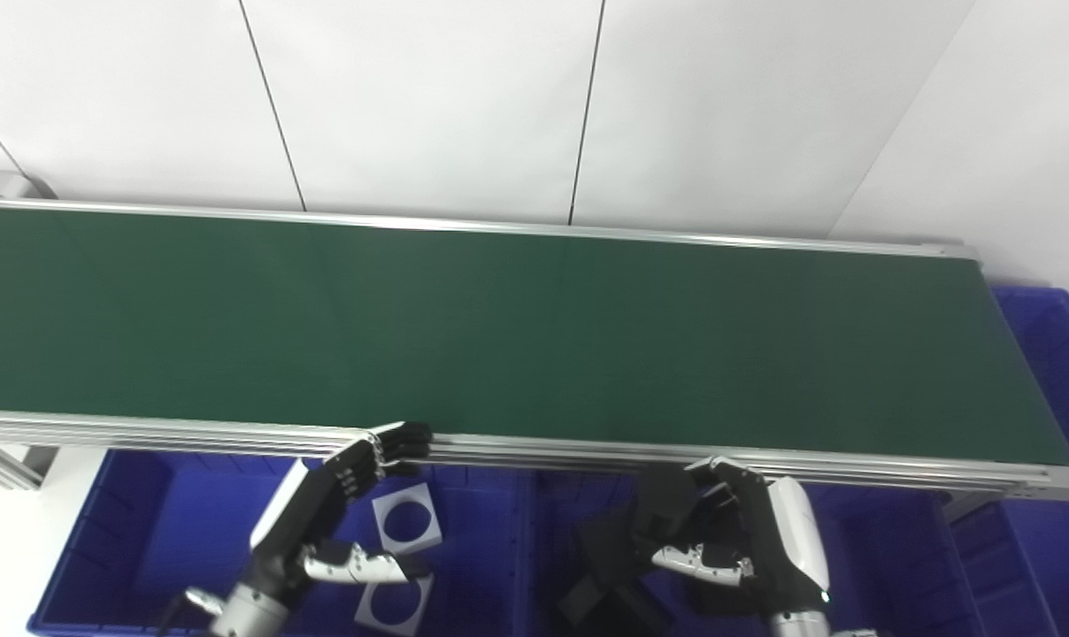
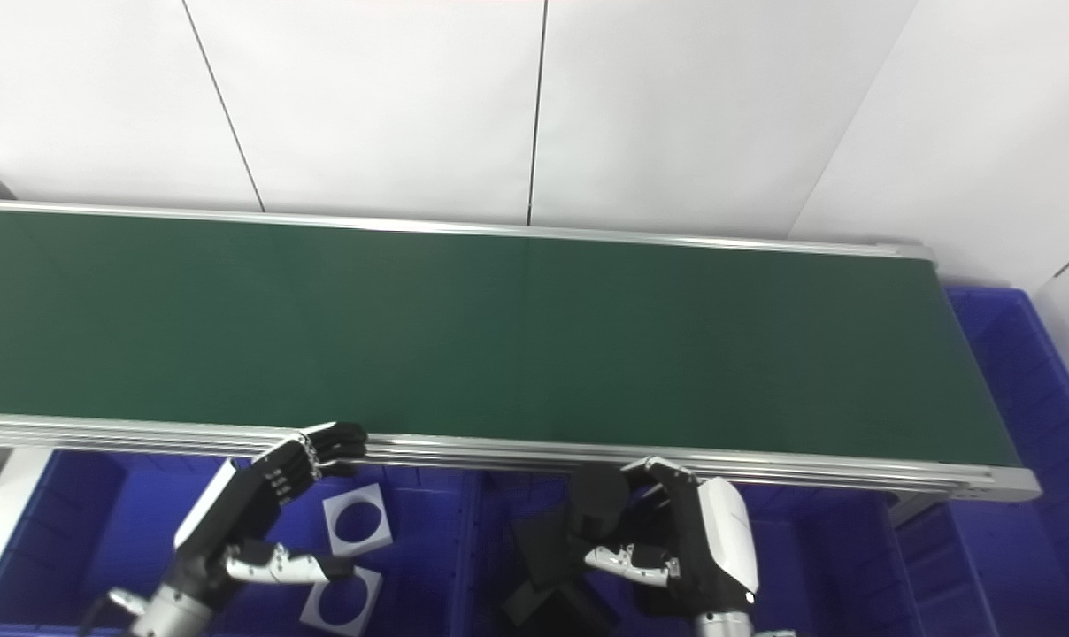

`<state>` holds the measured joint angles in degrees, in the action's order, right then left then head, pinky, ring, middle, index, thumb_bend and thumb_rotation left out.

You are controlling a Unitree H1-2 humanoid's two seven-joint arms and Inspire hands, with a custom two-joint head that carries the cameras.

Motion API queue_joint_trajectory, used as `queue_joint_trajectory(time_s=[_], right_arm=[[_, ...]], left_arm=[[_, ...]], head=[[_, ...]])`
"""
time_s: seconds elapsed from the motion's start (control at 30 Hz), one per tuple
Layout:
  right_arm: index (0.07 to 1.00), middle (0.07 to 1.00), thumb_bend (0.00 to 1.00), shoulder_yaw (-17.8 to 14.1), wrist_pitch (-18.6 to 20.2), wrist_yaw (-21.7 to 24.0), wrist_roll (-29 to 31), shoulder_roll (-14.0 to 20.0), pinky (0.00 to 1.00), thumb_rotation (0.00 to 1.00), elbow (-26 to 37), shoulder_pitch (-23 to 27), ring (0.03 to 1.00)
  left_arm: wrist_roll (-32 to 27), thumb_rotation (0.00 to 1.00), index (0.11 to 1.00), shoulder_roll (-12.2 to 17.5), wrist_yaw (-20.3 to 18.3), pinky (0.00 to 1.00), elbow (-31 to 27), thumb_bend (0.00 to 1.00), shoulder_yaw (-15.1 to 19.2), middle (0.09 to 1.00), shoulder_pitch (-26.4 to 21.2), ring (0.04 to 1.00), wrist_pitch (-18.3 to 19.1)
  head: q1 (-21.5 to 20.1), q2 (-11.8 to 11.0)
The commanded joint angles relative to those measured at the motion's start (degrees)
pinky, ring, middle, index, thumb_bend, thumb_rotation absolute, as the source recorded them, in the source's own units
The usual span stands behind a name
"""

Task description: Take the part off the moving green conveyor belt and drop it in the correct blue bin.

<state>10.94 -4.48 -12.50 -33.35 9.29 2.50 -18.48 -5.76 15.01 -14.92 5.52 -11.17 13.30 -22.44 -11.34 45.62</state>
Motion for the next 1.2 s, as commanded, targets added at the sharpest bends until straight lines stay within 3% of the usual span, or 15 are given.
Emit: queue_joint_trajectory(time_s=[0.0, 0.13, 0.3, 0.47, 0.5, 0.57, 0.6, 0.7, 0.9, 1.17], right_arm=[[0.464, 0.528, 0.51, -0.5, -2.6, -1.7, -1.1, 0.6, 0.39, 0.0, 0.5, 0.8, 0.432], [0.469, 0.529, 0.51, -0.5, 0.9, -0.5, -3.6, 1.2, 0.37, 0.0, -0.3, 1.1, 0.433], [0.487, 0.522, 0.51, -0.5, 3.1, 1.1, -5.3, 1.7, 0.45, 0.0, -0.6, 1.3, 0.441], [0.498, 0.535, 0.51, -0.6, 1.1, -0.1, -4.6, 1.7, 0.45, 0.0, -0.6, 0.6, 0.429], [0.49, 0.527, 0.52, -0.7, 1.4, 0.4, -4.2, 1.6, 0.46, 0.0, 0.5, 0.0, 0.501], [0.494, 0.658, 0.52, -0.8, 1.6, 1.1, -3.1, 1.5, 0.52, 0.1, 2.5, -1.2, 0.614], [0.64, 0.715, 0.69, -0.9, 1.0, 1.3, -2.4, 1.7, 0.58, 0.19, 3.3, -1.8, 0.689], [0.744, 0.775, 0.79, -0.7, -0.4, 1.5, -1.3, 2.2, 0.65, 0.33, 5.2, -3.2, 0.762], [0.816, 0.844, 0.9, -0.5, -2.7, 1.6, 0.3, 2.9, 0.69, 0.49, 9.0, -6.3, 0.815], [0.837, 0.843, 0.96, 0.6, -7.7, -0.3, -0.7, 2.9, 0.67, 0.58, 9.1, -8.1, 0.798]], left_arm=[[-0.4, 0.13, 0.776, 0.1, -2.3, 0.74, 0.8, 0.87, -0.4, 0.827, -1.4, 0.801, -1.1], [0.6, 0.12, 0.785, -0.1, -2.9, 0.74, 1.8, 0.88, -0.7, 0.829, -2.2, 0.8, -0.7], [4.5, 0.12, 0.802, -0.1, -2.6, 0.76, 2.2, 0.87, -1.2, 0.856, -2.7, 0.827, -0.2], [5.5, 0.12, 0.814, -0.2, -2.9, 0.78, 1.7, 0.87, -1.3, 0.861, -2.5, 0.836, 0.1], [5.5, 0.12, 0.817, -0.2, -3.0, 0.78, 1.7, 0.87, -1.4, 0.859, -2.5, 0.835, -0.2], [5.3, 0.11, 0.823, -0.2, -3.1, 0.77, 1.4, 0.87, -1.5, 0.857, -2.3, 0.833, -0.1], [5.3, 0.14, 0.828, -0.2, -3.1, 0.77, 1.0, 0.88, -1.5, 0.857, -2.0, 0.832, 0.1], [5.0, 0.16, 0.834, -0.2, -3.2, 0.77, 0.0, 0.89, -1.5, 0.856, -1.5, 0.831, 0.3], [4.6, 0.2, 0.85, -0.4, -3.5, 0.76, -0.5, 0.89, -1.6, 0.867, -0.6, 0.837, -1.3], [3.8, 0.23, 0.863, -0.8, -4.0, 0.77, -1.7, 0.91, -1.6, 0.878, 0.3, 0.85, -1.3]], head=[[0.1, 0.0], [0.1, -0.2], [0.4, -0.1], [0.0, -0.3], [0.0, -0.3], [-0.2, -0.4], [-0.3, -0.3], [-0.6, -0.2], [-1.4, -0.2], [-1.2, 0.1]])
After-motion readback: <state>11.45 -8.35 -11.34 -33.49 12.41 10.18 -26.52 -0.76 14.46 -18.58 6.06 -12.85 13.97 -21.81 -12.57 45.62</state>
